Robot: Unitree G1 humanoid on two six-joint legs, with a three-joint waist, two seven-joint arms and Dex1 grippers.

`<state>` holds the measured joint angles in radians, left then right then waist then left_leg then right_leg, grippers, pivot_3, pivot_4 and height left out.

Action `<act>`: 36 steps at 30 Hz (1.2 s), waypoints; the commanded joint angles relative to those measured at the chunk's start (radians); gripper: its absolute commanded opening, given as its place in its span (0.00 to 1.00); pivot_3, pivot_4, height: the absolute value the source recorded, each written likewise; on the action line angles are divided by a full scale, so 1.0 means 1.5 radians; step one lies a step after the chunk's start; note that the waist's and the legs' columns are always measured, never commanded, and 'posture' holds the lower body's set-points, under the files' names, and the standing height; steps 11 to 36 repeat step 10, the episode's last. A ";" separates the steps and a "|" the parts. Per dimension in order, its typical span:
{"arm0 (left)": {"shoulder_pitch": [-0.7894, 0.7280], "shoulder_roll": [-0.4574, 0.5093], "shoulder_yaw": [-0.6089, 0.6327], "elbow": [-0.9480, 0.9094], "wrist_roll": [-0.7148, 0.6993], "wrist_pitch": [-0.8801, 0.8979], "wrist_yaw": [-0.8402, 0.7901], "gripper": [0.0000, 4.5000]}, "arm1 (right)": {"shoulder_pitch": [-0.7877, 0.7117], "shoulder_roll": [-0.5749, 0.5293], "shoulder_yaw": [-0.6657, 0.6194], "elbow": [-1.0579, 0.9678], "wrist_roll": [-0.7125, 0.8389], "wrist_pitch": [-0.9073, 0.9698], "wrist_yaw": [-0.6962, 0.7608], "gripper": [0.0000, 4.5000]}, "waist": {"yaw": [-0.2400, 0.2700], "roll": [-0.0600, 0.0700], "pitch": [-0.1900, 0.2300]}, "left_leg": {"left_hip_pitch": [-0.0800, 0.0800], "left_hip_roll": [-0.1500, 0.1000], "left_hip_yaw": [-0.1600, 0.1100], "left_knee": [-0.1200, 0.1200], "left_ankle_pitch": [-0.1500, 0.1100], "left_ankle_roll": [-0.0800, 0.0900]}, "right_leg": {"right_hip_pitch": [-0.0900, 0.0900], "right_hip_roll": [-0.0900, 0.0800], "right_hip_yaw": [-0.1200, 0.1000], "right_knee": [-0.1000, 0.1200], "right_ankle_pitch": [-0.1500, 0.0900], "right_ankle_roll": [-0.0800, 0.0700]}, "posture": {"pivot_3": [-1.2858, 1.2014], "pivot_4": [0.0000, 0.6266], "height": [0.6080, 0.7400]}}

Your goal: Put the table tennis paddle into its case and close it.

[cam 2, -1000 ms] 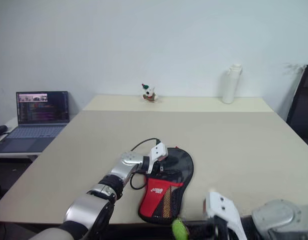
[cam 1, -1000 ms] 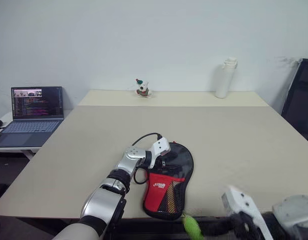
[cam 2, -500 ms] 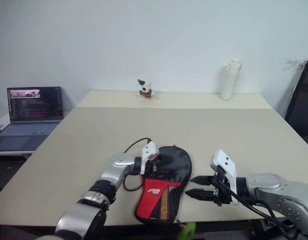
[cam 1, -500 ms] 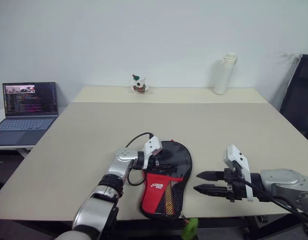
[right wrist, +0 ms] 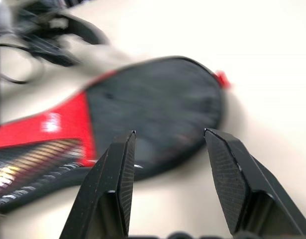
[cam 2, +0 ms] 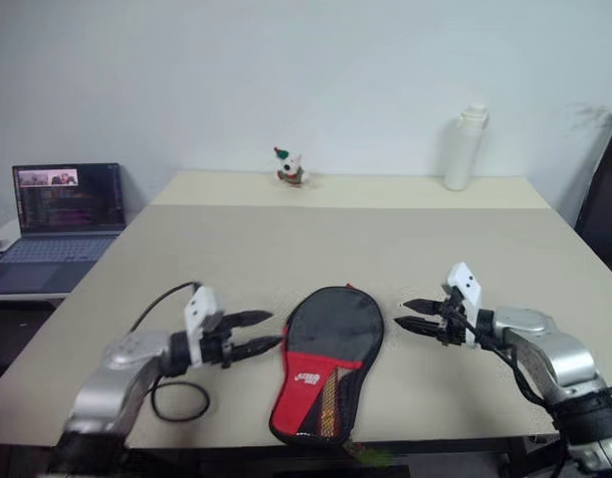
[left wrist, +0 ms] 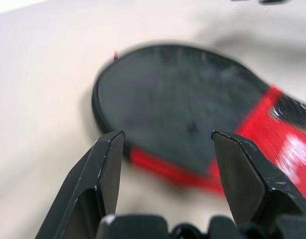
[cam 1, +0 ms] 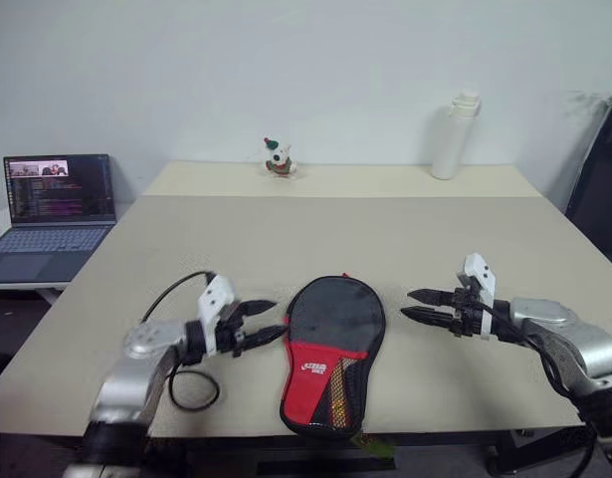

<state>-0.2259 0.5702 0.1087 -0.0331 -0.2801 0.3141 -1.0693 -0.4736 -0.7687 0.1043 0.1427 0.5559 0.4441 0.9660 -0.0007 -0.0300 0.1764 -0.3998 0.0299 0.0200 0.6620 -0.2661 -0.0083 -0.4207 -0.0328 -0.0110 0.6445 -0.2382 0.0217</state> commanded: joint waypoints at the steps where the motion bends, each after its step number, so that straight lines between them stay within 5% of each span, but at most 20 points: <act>1: 0.016 0.013 0.013 -0.075 -0.024 0.015 0.029 0.68 | -0.047 -0.003 -0.026 0.066 -0.045 -0.055 0.037 0.52 | 0.002 0.001 0.001 | 0.000 0.000 0.000 0.000 0.000 0.000 | 0.000 0.000 0.000 0.000 0.000 0.000 | 0.52 0.24 1.00; 36: 0.003 0.002 -0.007 -0.071 -0.033 0.021 0.070 0.68 | -0.098 -0.013 -0.054 0.103 -0.094 -0.053 0.055 0.52 | 0.000 0.001 0.002 | 0.001 0.000 0.002 0.000 0.000 0.000 | 0.000 0.000 0.000 0.001 0.001 -0.001 | 0.52 0.24 1.00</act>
